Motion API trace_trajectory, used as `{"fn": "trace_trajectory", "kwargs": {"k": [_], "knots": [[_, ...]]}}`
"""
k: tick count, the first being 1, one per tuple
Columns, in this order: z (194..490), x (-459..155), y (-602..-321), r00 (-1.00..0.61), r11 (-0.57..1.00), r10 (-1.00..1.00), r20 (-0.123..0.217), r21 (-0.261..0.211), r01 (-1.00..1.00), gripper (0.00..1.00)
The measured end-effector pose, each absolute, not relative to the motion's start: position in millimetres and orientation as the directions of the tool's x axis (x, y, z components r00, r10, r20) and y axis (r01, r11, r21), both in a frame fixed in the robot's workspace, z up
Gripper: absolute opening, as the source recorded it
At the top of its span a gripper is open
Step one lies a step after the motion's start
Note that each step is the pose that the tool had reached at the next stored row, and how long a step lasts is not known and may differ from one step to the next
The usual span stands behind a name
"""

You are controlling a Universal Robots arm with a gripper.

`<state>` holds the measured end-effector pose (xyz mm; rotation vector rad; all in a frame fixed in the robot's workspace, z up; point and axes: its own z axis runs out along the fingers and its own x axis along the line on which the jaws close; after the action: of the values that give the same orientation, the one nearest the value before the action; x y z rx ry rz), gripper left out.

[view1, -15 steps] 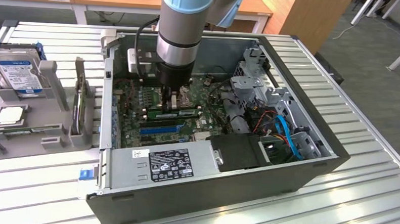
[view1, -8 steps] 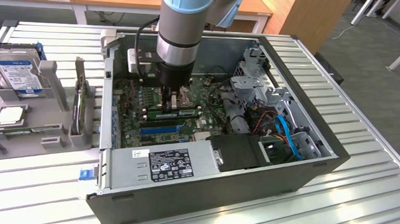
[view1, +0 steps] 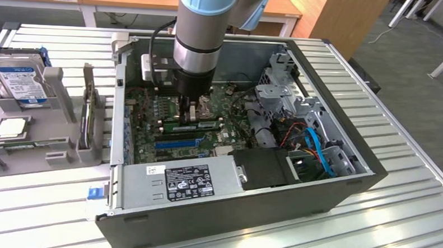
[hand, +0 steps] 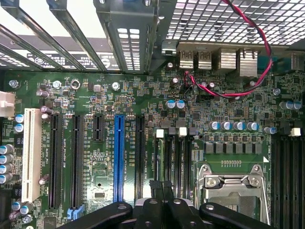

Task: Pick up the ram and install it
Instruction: 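Press down the ram until it locks into place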

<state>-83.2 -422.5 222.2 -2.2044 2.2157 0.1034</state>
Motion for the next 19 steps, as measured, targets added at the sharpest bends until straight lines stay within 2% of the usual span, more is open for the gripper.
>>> {"fn": "trace_trajectory", "kwargs": {"k": [14,19], "knots": [[222.2,-83.1,-422.4,-0.006,0.004,-0.998,-0.057,0.036,-0.999,0.10],[231.0,-83.1,-422.4,-0.006,0.004,-0.998,-0.057,0.037,-0.999,0.10]]}}
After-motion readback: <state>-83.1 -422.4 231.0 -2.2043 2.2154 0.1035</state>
